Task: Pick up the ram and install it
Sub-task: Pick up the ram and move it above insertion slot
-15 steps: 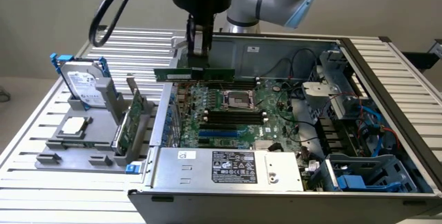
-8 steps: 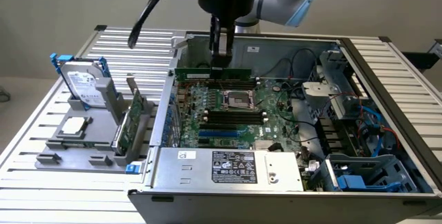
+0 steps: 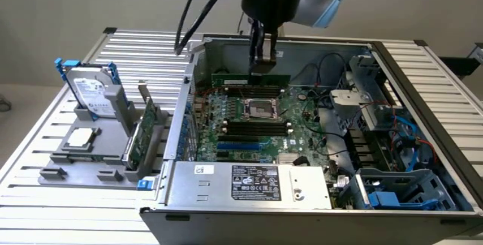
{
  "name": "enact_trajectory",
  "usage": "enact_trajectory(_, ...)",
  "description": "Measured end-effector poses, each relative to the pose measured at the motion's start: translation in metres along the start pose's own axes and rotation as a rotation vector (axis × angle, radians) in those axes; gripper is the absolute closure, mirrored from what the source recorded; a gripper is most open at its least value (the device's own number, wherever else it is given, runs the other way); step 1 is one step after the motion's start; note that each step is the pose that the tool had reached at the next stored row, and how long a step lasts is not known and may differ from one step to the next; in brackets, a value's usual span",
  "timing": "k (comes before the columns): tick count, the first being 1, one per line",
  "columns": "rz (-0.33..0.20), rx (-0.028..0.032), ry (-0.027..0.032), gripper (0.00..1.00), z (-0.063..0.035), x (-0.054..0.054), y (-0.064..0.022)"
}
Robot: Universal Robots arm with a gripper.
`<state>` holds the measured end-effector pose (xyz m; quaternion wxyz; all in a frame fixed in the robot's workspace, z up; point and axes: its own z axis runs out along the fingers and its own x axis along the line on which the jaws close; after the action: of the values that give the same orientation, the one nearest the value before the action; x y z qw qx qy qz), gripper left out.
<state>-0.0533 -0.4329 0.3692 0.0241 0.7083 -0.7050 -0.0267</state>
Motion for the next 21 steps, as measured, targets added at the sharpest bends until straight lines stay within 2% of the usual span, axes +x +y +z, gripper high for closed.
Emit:
enact_trajectory(7, 0.002, -0.0009, -0.0003, 0.86, 0.0109, -0.005, -0.0279)
enact_trajectory(11, 0.006, -0.0026, -0.0004, 0.86, 0.0173, -0.007, -0.0388)
enact_trajectory(14, 0.012, -0.0045, -0.0009, 0.86, 0.0227, -0.011, -0.0418)
enact_trajectory(21, 0.034, -0.0152, -0.0027, 0.86, 0.0353, -0.020, -0.0430)
